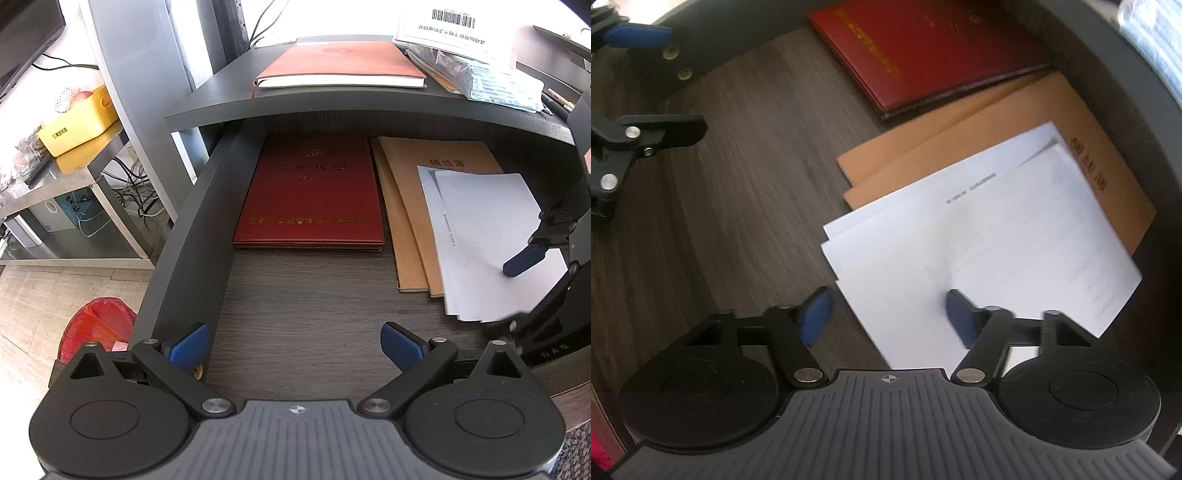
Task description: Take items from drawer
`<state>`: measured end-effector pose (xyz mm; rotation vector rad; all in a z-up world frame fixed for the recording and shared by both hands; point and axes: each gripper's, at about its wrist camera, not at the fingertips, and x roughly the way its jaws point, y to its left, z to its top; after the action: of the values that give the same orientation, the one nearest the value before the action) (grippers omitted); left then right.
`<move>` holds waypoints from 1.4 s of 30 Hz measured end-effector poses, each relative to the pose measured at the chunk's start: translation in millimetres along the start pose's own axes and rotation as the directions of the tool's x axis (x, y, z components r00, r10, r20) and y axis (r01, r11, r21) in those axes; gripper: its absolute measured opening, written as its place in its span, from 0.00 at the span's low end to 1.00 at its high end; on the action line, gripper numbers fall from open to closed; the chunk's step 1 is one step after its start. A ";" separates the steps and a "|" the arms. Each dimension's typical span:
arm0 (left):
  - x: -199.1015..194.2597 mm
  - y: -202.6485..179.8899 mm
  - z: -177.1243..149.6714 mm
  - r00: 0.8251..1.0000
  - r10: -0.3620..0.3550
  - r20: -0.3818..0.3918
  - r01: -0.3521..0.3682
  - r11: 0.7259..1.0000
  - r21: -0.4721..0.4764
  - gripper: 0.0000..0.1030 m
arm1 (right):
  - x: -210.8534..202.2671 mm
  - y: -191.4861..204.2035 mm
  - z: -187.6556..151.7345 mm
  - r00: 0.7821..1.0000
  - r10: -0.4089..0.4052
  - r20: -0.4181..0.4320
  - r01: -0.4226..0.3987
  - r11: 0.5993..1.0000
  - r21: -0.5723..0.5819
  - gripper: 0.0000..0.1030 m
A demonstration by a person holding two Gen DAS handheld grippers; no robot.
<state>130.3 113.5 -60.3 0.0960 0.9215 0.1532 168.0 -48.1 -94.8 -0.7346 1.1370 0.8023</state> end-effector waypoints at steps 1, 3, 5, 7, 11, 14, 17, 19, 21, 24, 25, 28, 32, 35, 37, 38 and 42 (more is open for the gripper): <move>0.1 0.1 0.1 1.000 0.000 -0.001 0.000 1.000 0.000 0.96 | 0.0 2.3 -0.3 1.000 -0.004 0.002 0.004 1.000 -0.004 0.56; 0.2 0.4 0.2 1.000 0.000 0.000 0.000 1.000 0.000 0.96 | -1.0 8.8 -0.8 1.000 -0.011 0.012 0.011 1.000 -0.028 0.50; 0.4 0.3 0.4 1.000 0.001 -0.001 -0.001 1.000 0.000 0.96 | -2.2 17.8 -2.8 0.999 -0.024 0.021 0.025 0.998 -0.063 0.36; 0.5 -0.2 -0.2 1.000 0.002 -0.001 -0.002 1.000 0.001 0.96 | -2.0 29.8 -4.3 0.998 -0.054 0.031 0.057 0.991 -0.118 0.28; 0.2 -1.0 -1.0 1.000 0.005 0.000 -0.005 1.000 0.001 0.97 | 3.3 41.2 -2.4 0.986 -0.153 0.060 0.162 0.967 -0.195 0.11; -0.2 -1.1 -1.2 1.000 0.005 -0.001 -0.005 1.000 0.001 0.97 | 9.1 48.2 -5.1 0.968 -0.227 0.105 0.246 0.941 -0.235 0.01; -0.4 -1.3 -1.4 1.000 0.005 -0.002 -0.005 1.000 0.001 0.97 | 9.0 49.7 -6.3 0.951 -0.276 0.142 0.304 0.920 -0.247 0.00; -0.6 -1.3 -1.5 1.000 0.005 -0.002 -0.005 1.000 0.001 0.97 | 4.1 52.8 -9.2 0.939 -0.303 0.162 0.336 0.909 -0.246 0.00; -0.5 -1.2 -1.5 1.000 0.005 -0.002 -0.005 1.000 0.001 0.97 | -4.5 56.8 -8.5 0.925 -0.332 0.184 0.369 0.899 -0.234 0.00; -0.4 -1.4 -1.8 1.000 0.006 -0.002 -0.006 1.000 0.002 0.97 | -12.2 56.9 -6.8 0.905 -0.369 0.211 0.410 0.890 -0.202 0.00; -0.3 -1.7 -2.0 1.000 0.007 -0.001 -0.007 1.000 0.001 0.97 | -17.2 55.8 -7.3 0.904 -0.365 0.220 0.406 0.896 -0.181 0.00; 0.0 -2.3 -2.4 1.000 0.010 0.000 -0.010 1.000 0.001 0.97 | -31.9 55.0 -4.6 0.918 -0.304 0.255 0.340 0.934 -0.113 0.00; 0.4 -2.0 -2.3 1.000 0.010 -0.001 -0.010 1.000 0.001 0.97 | -26.9 54.0 10.9 0.938 -0.216 0.271 0.248 0.965 -0.088 0.00; 1.4 -2.0 -1.8 1.000 0.011 -0.004 -0.011 1.000 0.003 0.97 | -26.3 56.8 14.3 0.946 -0.219 0.240 0.246 0.965 -0.087 0.05; 2.9 -1.5 -1.6 1.000 -0.006 -0.008 0.006 1.000 0.004 0.97 | -26.9 44.1 10.0 0.955 -0.222 0.198 0.236 0.970 -0.053 0.18; 3.5 -1.3 -1.4 1.000 -0.010 -0.010 0.010 1.000 0.004 0.97 | -28.6 34.6 4.7 0.961 -0.219 0.170 0.227 0.974 -0.025 0.32; 3.7 -2.1 -2.1 1.000 -0.020 -0.009 0.020 1.000 0.003 0.97 | -34.4 -6.3 -19.8 0.968 -0.232 0.096 0.221 0.969 0.107 0.54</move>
<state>131.0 112.1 -64.7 0.0891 0.9311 0.1335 156.2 -73.8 -66.3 -0.7184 0.9674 0.5834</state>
